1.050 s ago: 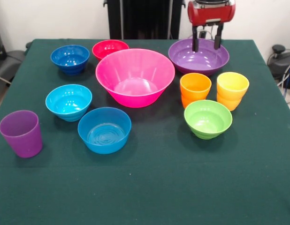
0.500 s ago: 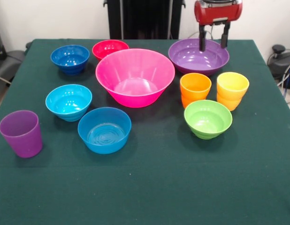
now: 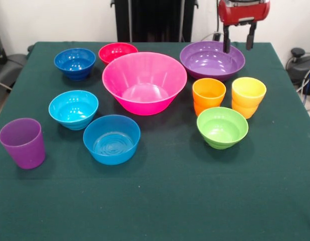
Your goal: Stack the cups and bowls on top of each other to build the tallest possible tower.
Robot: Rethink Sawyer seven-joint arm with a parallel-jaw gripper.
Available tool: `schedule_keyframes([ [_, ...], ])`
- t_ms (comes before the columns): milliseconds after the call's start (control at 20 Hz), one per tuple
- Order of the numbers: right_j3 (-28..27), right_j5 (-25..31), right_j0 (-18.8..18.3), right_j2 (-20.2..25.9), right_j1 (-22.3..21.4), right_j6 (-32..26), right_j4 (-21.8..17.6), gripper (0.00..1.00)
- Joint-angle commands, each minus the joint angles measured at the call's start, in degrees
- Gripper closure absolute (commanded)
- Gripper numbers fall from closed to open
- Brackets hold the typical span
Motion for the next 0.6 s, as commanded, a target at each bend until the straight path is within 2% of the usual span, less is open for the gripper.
schedule_keyframes([
  [50,-0.9,-0.3,1.6,2.7,4.2,10.7,1.7,0.00],
  [600,-2.2,-0.5,1.1,2.4,5.9,11.3,-0.4,0.00],
])
